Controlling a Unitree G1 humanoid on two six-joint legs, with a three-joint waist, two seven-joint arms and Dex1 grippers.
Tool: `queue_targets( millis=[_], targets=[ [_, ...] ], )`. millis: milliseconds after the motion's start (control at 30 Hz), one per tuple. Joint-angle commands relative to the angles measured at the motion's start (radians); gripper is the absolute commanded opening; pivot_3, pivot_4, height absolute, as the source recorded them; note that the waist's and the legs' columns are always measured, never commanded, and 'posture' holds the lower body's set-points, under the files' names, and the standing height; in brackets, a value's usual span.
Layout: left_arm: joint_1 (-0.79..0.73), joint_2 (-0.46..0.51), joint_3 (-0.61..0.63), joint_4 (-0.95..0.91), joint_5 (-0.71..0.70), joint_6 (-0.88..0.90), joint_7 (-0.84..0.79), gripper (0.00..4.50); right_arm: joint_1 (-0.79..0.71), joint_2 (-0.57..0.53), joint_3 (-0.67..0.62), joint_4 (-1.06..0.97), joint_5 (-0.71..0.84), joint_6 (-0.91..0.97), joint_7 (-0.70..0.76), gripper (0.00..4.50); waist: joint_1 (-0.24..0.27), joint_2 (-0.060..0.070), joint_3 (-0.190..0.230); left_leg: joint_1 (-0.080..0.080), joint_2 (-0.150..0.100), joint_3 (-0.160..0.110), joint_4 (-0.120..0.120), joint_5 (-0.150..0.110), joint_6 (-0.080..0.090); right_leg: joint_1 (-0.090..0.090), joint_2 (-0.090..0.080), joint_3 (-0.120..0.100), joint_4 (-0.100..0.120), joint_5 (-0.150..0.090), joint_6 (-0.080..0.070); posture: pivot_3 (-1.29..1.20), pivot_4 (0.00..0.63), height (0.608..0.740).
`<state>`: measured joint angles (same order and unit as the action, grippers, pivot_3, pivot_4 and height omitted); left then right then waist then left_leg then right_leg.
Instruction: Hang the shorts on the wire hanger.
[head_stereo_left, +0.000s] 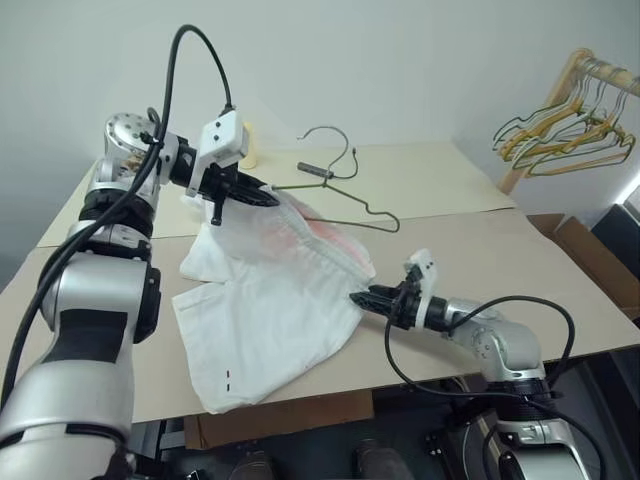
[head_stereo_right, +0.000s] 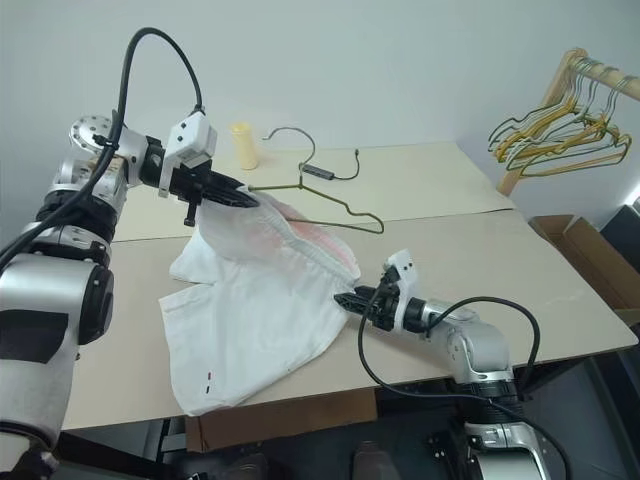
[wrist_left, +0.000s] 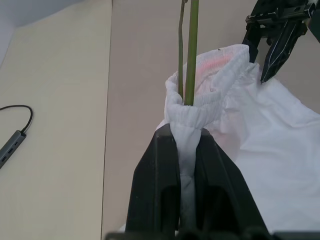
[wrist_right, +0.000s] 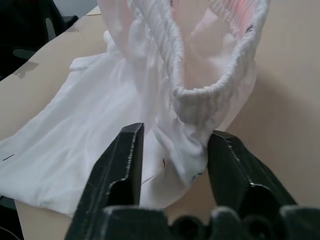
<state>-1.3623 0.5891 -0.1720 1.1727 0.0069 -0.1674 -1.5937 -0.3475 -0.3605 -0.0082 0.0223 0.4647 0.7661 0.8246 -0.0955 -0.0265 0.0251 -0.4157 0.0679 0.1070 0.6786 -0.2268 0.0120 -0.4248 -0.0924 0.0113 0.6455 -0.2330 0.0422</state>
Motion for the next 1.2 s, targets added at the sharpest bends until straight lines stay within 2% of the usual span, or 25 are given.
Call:
queue_targets(
  millis=[33, 133, 167, 367, 533, 700, 900, 1200],
  targets=[
    [-0.009, 0.019, 0.032, -0.031, -0.008, 0.003, -0.003, 0.05, -0.024, -0.018, -0.01, 0.001, 0.006, -0.017, -0.001, 1.05, 0.0, 0.0, 0.0, 0.0, 0.0, 0.0, 0.0, 0.0, 0.0, 0.0, 0.0, 0.0, 0.0, 0.0, 0.0, -0.04, 0.0, 0.74],
    [-0.005, 0.033, 0.036, -0.036, -0.038, 0.009, -0.016, 0.05, -0.028, -0.035, -0.017, 0.017, -0.012, -0.046, -0.005, 0.06, 0.0, 0.0, 0.0, 0.0, 0.0, 0.0, 0.0, 0.0, 0.0, 0.0, 0.0, 0.0, 0.0, 0.0, 0.0, -0.04, 0.0, 0.74],
    [0.001, 0.041, 0.021, -0.05, -0.07, 0.018, -0.019, 0.05, -0.03, -0.044, -0.02, 0.019, -0.018, -0.059, -0.001, 0.02, 0.0, 0.0, 0.0, 0.0, 0.0, 0.0, 0.0, 0.0, 0.0, 0.0, 0.0, 0.0, 0.0, 0.0, 0.0, -0.04, 0.0, 0.74],
    [0.058, 0.127, -0.136, -0.177, -0.25, 0.046, -0.021, 0.05, -0.084, -0.117, -0.118, 0.084, 0.037, -0.034, 0.02, 0.02, -0.001, 0.0, 0.0, 0.0, 0.0, 0.0, 0.0, 0.0, 0.0, 0.0, 0.0, 0.001, 0.0, 0.0, 0.0, -0.04, 0.0, 0.74],
    [0.07, 0.166, -0.217, -0.206, -0.325, 0.051, -0.021, 0.05, -0.123, -0.205, -0.138, 0.162, 0.024, -0.052, 0.049, 0.02, 0.005, 0.0, 0.0, 0.0, 0.0, 0.0, 0.0, 0.0, 0.0, 0.0, 0.0, 0.0, 0.0, 0.0, 0.0, -0.05, 0.0, 0.74],
    [0.069, 0.167, -0.248, -0.189, -0.333, 0.029, -0.021, 0.05, -0.141, -0.25, -0.133, 0.203, 0.005, -0.089, 0.069, 0.02, 0.007, 0.0, 0.0, 0.0, 0.0, 0.0, 0.0, 0.0, 0.0, 0.0, 0.0, 0.0, 0.0, 0.0, 0.0, -0.06, 0.0, 0.74],
    [0.054, 0.145, -0.212, -0.182, -0.388, 0.046, -0.021, 0.05, -0.153, -0.252, -0.106, 0.235, -0.012, -0.092, 0.071, 0.02, -0.001, 0.0, 0.0, 0.0, 0.0, 0.0, 0.0, 0.0, 0.0, 0.0, 0.0, 0.001, 0.0, 0.0, 0.0, -0.06, 0.0, 0.74],
    [0.069, 0.179, -0.286, -0.199, -0.377, 0.032, -0.021, 0.05, -0.183, -0.263, -0.096, 0.284, -0.03, -0.11, 0.082, 0.02, -0.001, 0.0, 0.0, 0.0, 0.0, 0.0, 0.0, 0.0, 0.0, 0.0, 0.0, 0.001, 0.0, 0.0, 0.0, -0.05, 0.0, 0.74]
  ],
)
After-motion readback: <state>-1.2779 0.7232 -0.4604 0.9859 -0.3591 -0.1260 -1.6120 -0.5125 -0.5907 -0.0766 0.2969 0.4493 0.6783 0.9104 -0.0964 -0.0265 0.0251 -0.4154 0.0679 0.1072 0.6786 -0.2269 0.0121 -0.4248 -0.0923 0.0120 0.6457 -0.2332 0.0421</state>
